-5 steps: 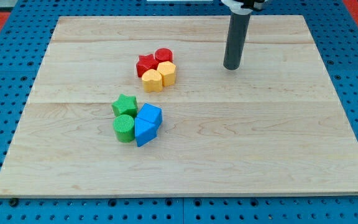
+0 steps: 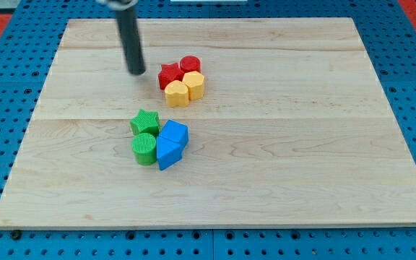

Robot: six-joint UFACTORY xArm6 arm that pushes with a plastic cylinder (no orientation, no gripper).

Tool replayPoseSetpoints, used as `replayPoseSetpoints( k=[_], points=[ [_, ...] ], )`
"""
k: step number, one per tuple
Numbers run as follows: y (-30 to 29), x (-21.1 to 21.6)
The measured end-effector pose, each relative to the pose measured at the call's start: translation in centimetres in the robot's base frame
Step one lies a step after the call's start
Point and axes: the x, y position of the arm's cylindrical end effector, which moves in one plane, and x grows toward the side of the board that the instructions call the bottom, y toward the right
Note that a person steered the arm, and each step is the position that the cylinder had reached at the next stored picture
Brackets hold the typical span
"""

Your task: Place the red circle right to the red star

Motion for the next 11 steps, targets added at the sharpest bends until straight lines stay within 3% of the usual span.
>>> replayPoseSetpoints(
  k=[1, 3, 4, 8, 9, 10, 11],
  points=[
    [3.8, -0.2],
    [11.4, -8.1],
    [18.4, -8.3],
    [12.8, -5.1],
    [17.4, -3.9],
    [17.5, -4.1],
    [19.3, -6.5]
  ],
)
